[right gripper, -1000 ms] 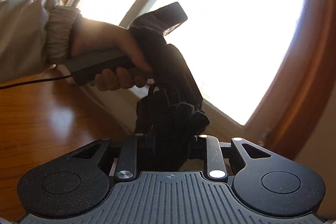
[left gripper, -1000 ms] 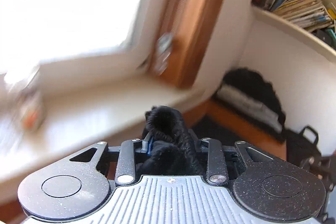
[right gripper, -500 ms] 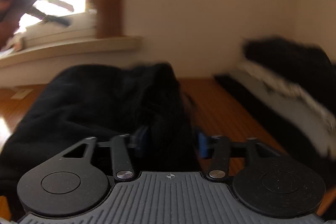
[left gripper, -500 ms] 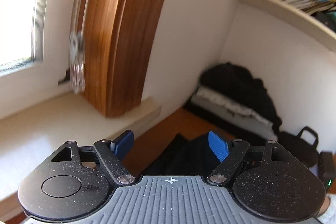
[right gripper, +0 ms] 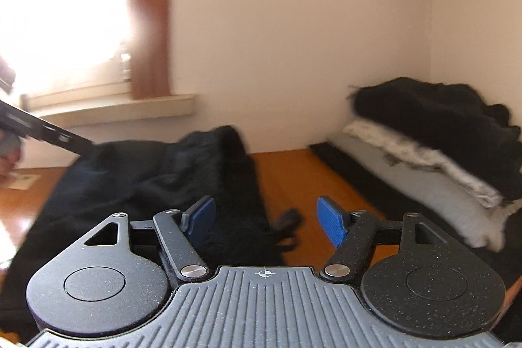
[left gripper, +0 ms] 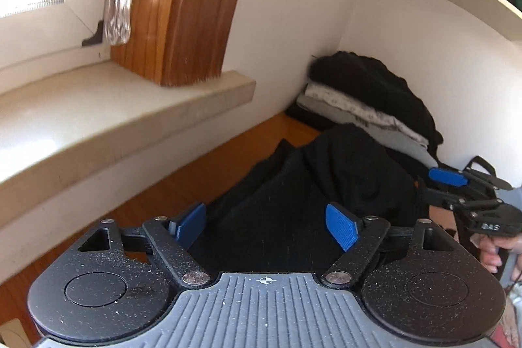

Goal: Fold clothes
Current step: 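Lift the folded black pants off the desk with both grippers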

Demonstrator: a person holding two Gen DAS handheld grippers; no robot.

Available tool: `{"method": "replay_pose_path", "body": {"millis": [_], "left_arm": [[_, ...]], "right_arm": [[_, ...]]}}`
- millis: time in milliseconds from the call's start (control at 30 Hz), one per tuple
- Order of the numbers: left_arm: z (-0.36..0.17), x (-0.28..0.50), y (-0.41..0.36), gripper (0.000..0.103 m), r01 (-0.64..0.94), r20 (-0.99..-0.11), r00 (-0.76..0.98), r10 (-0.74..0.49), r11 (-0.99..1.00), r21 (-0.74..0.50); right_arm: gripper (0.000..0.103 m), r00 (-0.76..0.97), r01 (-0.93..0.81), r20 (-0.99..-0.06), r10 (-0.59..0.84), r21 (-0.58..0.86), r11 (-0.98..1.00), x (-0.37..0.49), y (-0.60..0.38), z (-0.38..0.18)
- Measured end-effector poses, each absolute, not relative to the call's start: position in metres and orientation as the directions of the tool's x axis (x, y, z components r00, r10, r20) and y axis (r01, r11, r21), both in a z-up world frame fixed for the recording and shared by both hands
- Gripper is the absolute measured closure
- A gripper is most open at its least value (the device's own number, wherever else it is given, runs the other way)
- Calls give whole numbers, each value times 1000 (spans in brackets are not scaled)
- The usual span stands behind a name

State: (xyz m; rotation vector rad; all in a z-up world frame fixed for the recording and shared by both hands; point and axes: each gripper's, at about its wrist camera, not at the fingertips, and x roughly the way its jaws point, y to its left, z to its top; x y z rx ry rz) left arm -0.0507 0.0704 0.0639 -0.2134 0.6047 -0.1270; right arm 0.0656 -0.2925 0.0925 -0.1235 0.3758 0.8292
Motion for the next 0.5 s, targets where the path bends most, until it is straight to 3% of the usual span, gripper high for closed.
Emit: {"method": "replay_pose_path", "body": {"millis": [100,167,200,300,400,500], "left_arm": [[56,-53,68,20,59,-554,813,-179,972,-227],[54,-54,68,20,61,-557,811,-179,973,-223],[53,-55,68,20,60,-558,811,-177,973,-221],[54,-59,68,20,71,-560,806,-192,970,-232],[55,-63,66,20,86,-557,805,-204,969,-231],[53,-67,64,20,94,-550,808,-213,967,-238]], "right_arm": [[34,594,-761,-430,680,-28,648,62,-277,86],[47,620,-751,-445,646,-99,653,67,-272,79],[60,626,-745,-452,635,-108,658,73,-273,76],[65,648,-729,-447,616,-129,672,94,-280,71],[65,694,-689,-434,575,-170,704,115,-279,71],[56,699,-672,-439,564,-133,729,135,-284,75]]}}
